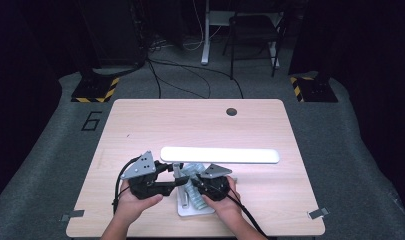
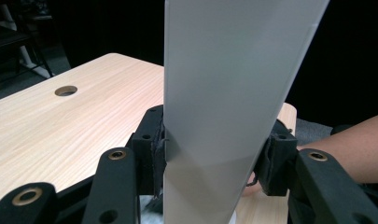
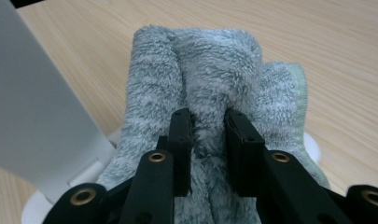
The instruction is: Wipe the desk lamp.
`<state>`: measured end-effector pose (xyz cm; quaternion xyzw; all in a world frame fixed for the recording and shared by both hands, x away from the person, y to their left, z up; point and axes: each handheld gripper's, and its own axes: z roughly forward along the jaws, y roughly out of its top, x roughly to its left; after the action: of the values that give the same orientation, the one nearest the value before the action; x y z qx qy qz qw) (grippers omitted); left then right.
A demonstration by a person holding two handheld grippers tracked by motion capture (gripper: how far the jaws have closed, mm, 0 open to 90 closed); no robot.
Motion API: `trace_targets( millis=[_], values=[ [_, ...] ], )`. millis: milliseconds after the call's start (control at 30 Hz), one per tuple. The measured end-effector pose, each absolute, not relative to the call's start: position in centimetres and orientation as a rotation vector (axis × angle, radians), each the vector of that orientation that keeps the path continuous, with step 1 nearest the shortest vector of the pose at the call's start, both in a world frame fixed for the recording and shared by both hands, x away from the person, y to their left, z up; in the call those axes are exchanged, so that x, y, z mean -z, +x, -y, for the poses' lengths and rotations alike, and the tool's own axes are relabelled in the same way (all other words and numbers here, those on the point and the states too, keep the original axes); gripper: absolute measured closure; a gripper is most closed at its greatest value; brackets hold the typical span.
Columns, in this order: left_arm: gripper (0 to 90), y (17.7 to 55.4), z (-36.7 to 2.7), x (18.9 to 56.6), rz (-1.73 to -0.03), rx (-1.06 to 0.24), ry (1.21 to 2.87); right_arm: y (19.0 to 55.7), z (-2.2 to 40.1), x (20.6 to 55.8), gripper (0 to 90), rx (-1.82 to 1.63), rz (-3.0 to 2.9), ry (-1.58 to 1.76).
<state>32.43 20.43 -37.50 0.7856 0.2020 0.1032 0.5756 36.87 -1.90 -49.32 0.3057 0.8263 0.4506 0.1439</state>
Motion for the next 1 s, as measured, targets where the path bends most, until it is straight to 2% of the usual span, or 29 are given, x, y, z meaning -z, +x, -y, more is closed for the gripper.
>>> trace_targets(
  millis=[433,633,1000],
  values=[
    [51.9,32.5,-20.4,37.6,-0.477,-0.227,1.83,37.9,-0.5,50.7,63.4,-1.316,-2.488,0.851],
    [51.9,32.4,-20.4,37.6,-0.482,-0.229,1.833,37.7,-0.7,50.7,68.8,-1.264,-2.473,0.789],
    [51.9,32.5,-20.4,37.6,-0.479,-0.232,1.83,39.2,0.2,50.8,70.5,-1.248,-2.42,0.917]
  ],
)
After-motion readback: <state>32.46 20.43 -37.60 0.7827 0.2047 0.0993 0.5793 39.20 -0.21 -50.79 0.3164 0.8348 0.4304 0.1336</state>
